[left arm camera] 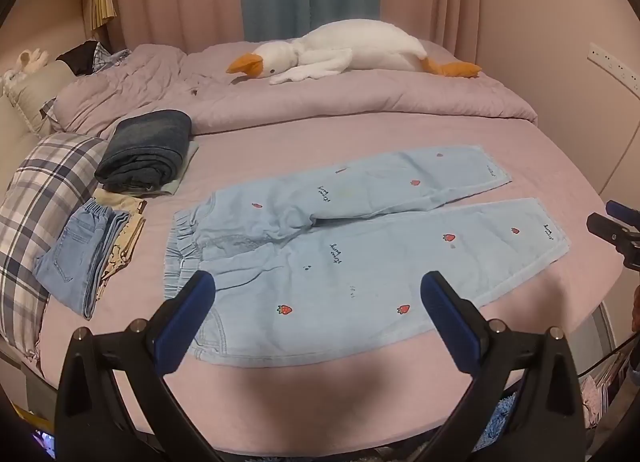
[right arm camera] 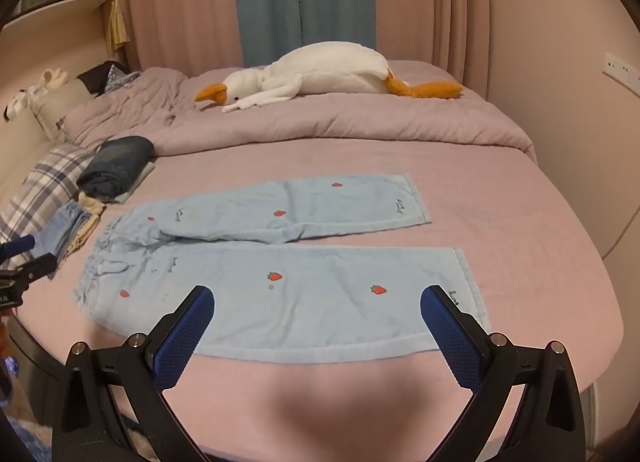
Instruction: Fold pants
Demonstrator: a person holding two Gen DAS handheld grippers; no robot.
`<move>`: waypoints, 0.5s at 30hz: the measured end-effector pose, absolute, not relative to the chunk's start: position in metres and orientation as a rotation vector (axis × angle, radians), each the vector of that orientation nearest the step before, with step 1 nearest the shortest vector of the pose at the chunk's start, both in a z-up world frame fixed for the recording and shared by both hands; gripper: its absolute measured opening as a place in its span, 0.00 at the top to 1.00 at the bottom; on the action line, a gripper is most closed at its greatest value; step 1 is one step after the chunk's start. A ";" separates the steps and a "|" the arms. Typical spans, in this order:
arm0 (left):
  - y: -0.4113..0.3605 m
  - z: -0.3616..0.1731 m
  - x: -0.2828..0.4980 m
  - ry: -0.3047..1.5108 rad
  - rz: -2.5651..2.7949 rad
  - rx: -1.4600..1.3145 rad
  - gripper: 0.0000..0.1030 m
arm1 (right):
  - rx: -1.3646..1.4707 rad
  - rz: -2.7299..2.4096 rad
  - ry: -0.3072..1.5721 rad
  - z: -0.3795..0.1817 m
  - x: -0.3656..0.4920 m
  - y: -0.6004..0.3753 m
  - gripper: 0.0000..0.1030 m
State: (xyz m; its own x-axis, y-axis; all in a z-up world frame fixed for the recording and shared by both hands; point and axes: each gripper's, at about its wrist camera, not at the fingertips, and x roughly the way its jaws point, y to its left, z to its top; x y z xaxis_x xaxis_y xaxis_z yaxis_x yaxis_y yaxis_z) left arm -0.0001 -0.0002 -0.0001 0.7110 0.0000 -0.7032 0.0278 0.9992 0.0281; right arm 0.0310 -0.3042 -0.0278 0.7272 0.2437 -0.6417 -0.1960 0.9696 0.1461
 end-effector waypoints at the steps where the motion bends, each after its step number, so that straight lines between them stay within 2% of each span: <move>1: 0.000 0.000 0.000 0.779 -0.015 0.041 0.00 | 0.072 0.244 0.716 -0.028 0.031 -0.304 0.01; 15: -0.002 -0.001 -0.001 0.782 -0.017 0.041 0.00 | 0.073 0.242 0.718 -0.029 0.029 -0.303 0.01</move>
State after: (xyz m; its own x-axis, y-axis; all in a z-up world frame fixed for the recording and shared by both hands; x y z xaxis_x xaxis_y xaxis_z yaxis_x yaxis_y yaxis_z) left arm -0.0006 -0.0016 -0.0007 0.7095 0.0000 -0.7047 0.0303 0.9991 0.0305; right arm 0.0295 -0.3032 -0.0291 0.7267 0.2440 -0.6422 -0.1939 0.9696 0.1490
